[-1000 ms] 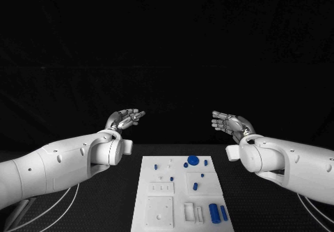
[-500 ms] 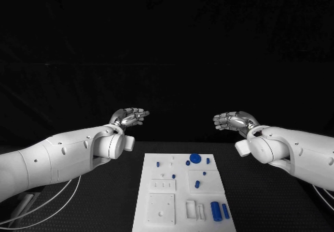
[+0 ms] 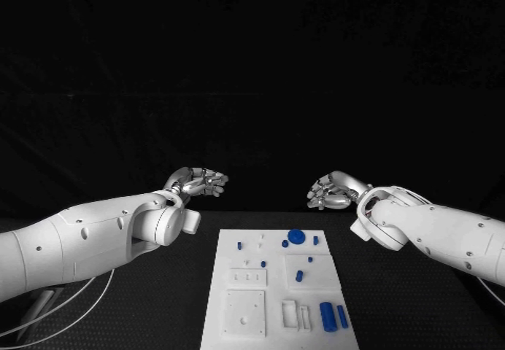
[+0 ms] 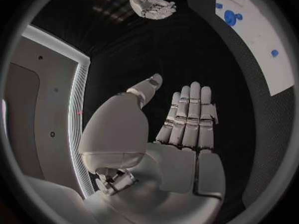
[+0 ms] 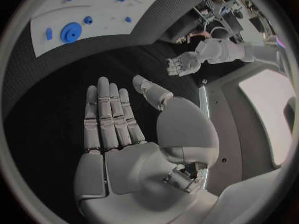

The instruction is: Assemble the parts on the task board

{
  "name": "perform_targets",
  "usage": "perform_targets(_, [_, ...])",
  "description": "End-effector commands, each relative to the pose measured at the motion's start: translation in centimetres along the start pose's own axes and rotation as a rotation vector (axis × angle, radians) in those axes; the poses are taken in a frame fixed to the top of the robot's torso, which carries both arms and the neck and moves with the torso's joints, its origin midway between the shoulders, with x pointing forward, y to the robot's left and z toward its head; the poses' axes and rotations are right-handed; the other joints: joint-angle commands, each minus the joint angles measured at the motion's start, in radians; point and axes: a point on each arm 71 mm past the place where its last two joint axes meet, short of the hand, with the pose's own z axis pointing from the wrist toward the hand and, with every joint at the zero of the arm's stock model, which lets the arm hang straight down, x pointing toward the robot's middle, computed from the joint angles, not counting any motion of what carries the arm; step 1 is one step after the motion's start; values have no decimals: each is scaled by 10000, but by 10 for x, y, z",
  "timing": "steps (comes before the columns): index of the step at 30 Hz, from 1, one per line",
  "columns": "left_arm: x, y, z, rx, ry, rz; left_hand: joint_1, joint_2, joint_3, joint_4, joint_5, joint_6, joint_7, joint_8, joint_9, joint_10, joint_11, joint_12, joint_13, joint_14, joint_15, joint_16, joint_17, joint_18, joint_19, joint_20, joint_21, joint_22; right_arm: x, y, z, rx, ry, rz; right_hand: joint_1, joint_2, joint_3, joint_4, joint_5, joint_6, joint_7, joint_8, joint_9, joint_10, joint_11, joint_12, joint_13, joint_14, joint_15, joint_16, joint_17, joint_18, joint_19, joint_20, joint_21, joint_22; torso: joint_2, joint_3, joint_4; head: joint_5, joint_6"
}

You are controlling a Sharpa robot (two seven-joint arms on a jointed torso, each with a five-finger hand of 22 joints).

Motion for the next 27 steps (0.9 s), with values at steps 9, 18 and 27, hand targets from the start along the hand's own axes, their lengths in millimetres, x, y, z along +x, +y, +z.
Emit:
perform_targets(9, [15, -6, -14, 402, 1430, 164, -117, 294, 74, -513, 107, 437, -67, -84, -155, 525, -105, -84, 16, 164, -51, -29, 64, 78, 81, -51, 174, 227, 27, 27, 8, -1573, 916, -5191, 312, -386, 347, 116, -448, 310, -57, -177, 27, 401, -254, -392, -107, 2070, -580, 1356, 1257, 61, 2632, -1027, 1089, 181, 559, 353, 173, -204, 27])
perform_targets(18, [23, -9, -21, 554, 1682, 11, -274, 298, 141, -717, 106, 366, -21, -269, -273, 447, -60, -329, -60, 88, -14, -150, 63, 59, 14, -26, 186, 213, 38, 25, 11, -1643, 1107, -6248, 435, -605, 170, 123, -432, 160, -18, -463, -31, 247, -246, -773, -261, 2906, -597, 4294, 2879, 61, 4342, -1977, 2941, 688, 906, 476, 374, -329, 28])
perform_targets(27, [25, -10, -24, 591, 1733, -37, -322, 294, 158, -758, 106, 343, -20, -312, -299, 420, -49, -394, -80, 86, -7, -173, 67, 62, 2, -19, 191, 212, 47, 24, 14, -1608, 1355, -6592, 420, -698, 260, 175, -435, 47, -75, -585, -31, 30, -173, -796, -317, 2541, -523, 5315, 3195, 61, 4241, -2119, 3810, 663, 1264, 552, 504, -478, 61])
